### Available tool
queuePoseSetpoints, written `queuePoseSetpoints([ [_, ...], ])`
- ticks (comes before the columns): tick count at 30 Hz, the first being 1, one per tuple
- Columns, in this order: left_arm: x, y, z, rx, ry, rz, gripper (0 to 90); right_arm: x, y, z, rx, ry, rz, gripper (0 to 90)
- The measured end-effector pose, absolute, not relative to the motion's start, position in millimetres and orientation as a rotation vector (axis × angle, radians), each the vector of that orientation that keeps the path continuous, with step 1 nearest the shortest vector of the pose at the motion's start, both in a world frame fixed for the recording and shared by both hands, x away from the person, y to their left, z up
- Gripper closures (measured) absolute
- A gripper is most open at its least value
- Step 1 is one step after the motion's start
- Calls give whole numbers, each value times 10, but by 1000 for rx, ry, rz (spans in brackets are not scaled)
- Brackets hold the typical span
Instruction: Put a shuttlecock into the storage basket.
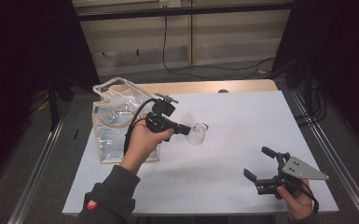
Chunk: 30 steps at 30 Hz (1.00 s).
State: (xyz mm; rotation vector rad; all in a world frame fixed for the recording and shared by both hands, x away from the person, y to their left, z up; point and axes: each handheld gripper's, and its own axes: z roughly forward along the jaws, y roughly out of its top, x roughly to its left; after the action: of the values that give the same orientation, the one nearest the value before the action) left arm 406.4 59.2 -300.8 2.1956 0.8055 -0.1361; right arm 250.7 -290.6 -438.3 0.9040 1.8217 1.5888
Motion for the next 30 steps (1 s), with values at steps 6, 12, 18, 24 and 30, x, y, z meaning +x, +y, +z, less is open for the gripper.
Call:
queuePoseSetpoints([
  [6, 4085, 636, -2969, 2188, 819, -126, 900, 2506, -2908, -4386, 905, 1823, 1587, 2],
  [12, 4109, 682, -2935, 2181, 826, -122, 900, 2504, -2912, -4386, 905, 1822, 1585, 2],
  [18, 4133, 723, -2889, 2181, 836, -112, 900, 2504, -2912, -4386, 903, 1822, 1587, 2],
  [24, 4167, 784, -2857, 2168, 862, -104, 900, 2501, -2917, -4385, 905, 1821, 1585, 2],
  [30, 4202, 857, -2827, 2155, 884, -94, 900, 2500, -2918, -4384, 906, 1820, 1586, 2],
])
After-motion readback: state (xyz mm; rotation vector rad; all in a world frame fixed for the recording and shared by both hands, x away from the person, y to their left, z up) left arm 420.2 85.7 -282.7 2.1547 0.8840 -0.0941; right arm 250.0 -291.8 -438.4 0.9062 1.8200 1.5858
